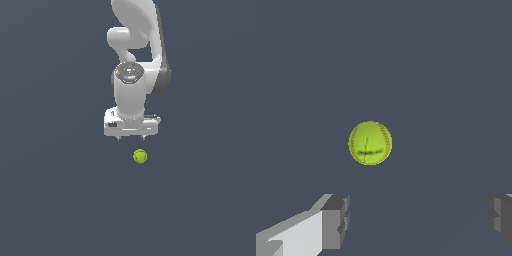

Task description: Pick up the object and move it to a goal position.

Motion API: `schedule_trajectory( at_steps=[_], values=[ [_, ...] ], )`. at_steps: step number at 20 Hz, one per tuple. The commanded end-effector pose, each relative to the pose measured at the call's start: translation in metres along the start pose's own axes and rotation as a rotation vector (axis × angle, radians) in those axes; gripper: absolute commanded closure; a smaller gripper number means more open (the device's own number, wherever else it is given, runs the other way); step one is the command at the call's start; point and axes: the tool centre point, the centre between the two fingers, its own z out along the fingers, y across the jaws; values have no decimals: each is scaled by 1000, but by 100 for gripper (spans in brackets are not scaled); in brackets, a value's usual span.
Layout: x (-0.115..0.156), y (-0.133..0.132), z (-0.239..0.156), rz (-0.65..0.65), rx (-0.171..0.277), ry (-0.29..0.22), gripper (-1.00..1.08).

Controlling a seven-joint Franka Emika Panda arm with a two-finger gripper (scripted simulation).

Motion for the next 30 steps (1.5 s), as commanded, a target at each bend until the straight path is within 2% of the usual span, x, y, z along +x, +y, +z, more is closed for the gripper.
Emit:
schedule_trajectory(
  at_steps=[1,9,14,30],
  values=[
    [0,0,0,0,0,0,-92],
    [-7,-22,12,-50,21,-21,-92],
    [-8,-23,13,-54,22,-22,-92],
    [20,-40,67,-248,-32,6,-92]
  ],
)
